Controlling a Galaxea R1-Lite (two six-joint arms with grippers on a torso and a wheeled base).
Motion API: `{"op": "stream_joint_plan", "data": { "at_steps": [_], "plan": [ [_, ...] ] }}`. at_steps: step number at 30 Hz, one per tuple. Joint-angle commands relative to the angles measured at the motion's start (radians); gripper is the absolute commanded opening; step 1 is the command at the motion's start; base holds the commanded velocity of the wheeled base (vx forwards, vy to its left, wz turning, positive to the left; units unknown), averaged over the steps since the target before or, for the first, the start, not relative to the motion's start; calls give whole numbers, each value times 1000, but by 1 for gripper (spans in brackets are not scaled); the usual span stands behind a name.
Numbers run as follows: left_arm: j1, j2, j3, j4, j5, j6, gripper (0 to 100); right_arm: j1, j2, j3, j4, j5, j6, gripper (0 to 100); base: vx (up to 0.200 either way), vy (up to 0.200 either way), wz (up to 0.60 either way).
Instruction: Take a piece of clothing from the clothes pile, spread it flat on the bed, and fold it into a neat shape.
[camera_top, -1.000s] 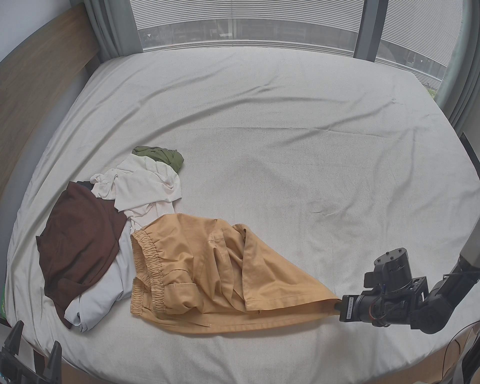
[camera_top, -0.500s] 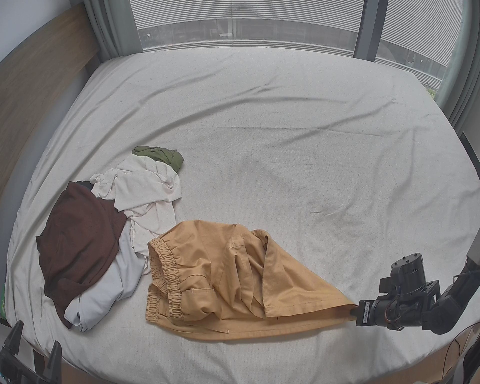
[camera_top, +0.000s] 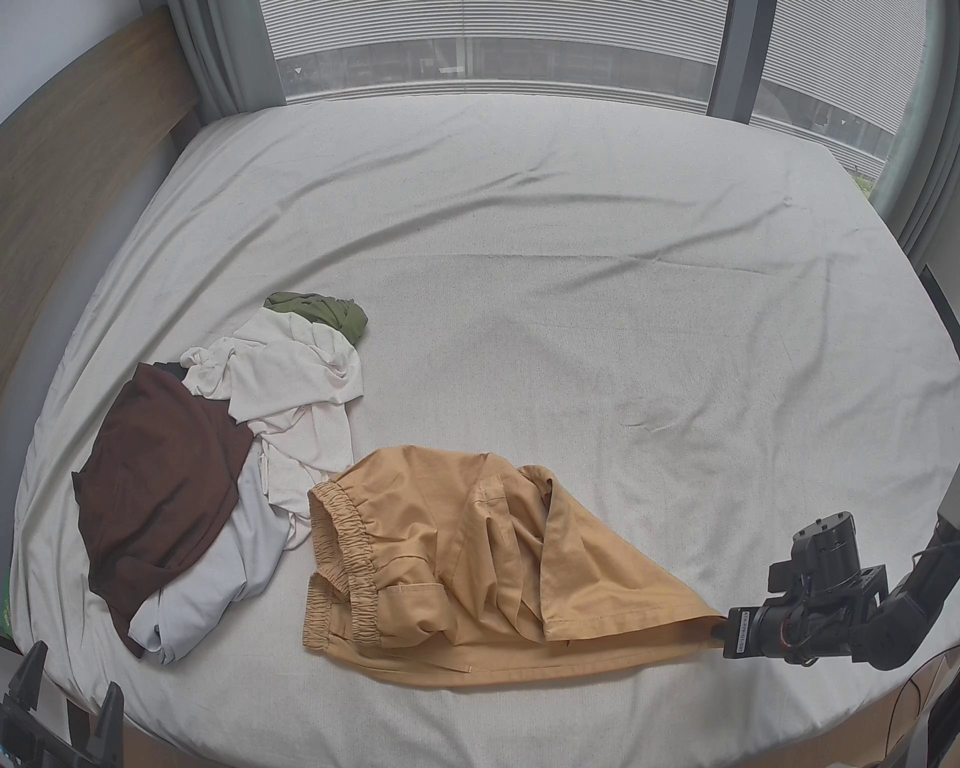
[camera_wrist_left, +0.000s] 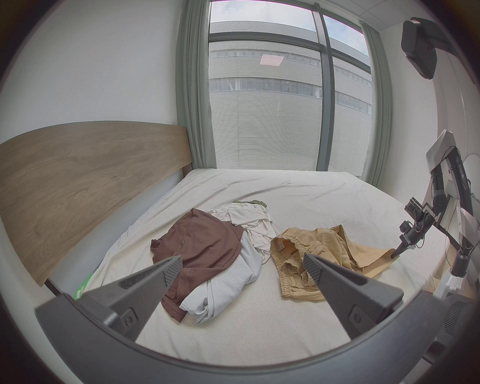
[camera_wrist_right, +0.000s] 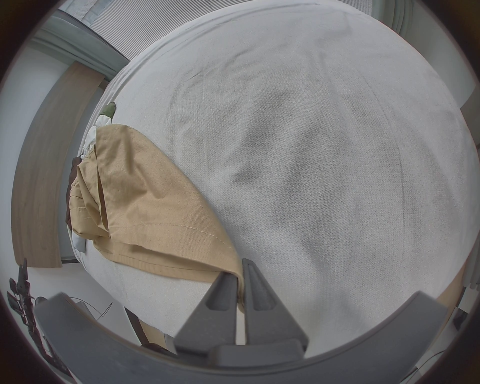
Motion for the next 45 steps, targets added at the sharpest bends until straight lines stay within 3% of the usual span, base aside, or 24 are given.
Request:
{"op": "stream_joint_plan", "data": {
  "at_steps": [1,8,16,19,28,36,45],
  "plan": [
    [0,-16,18,0,0,0,100,1,4,16,-32,7,-1,100,0,0,0],
    [0,-16,18,0,0,2,100,21,-10,82,-251,-2,-21,100,0,0,0],
    [0,-16,18,1,-11,8,100,110,-41,41,-580,4,-19,100,0,0,0],
    [0,-16,18,0,-14,11,100,165,-42,-12,-601,16,-19,100,0,0,0],
    [0,-16,18,-3,-17,13,100,306,-33,-111,-604,171,-4,100,0,0,0],
    [0,-16,18,-5,-19,14,100,314,93,-165,-607,283,54,100,0,0,0],
    [0,-16,18,-3,-23,23,100,337,169,-251,-592,289,59,100,0,0,0]
  ]
}}
